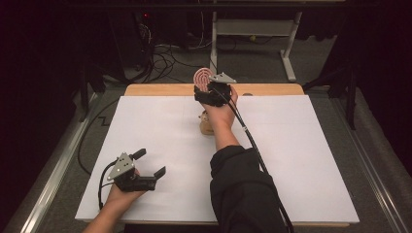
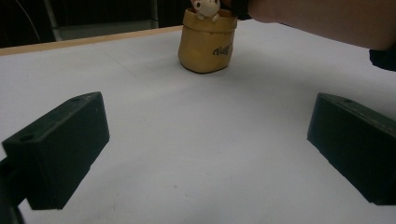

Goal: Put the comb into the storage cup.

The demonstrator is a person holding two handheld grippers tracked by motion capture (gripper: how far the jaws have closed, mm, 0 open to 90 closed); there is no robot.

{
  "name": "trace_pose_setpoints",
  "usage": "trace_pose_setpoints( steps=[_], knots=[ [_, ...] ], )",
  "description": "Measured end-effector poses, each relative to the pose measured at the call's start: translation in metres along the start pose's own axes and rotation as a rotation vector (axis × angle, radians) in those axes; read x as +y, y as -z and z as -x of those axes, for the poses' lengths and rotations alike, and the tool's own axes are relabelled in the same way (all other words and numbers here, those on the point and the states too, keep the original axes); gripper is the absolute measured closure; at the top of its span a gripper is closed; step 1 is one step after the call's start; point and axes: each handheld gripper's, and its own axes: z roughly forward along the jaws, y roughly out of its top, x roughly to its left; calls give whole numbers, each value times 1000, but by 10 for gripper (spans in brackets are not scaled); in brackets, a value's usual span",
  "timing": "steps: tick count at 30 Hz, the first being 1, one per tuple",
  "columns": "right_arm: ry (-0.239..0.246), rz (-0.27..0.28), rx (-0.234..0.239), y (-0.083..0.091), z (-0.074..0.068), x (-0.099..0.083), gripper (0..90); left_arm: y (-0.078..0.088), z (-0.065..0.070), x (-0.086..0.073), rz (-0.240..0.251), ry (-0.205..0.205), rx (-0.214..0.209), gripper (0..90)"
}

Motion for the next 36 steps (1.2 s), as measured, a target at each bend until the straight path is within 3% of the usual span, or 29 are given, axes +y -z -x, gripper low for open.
trace_pose_setpoints(
  steps=[10,36],
  knots=[
    [1,-4,-4,0,0,0,183,0,0,0,0,1,-1,0],
    [-3,-26,11,1,1,0,51,-1,0,0,-5,-3,1,0]
  ],
)
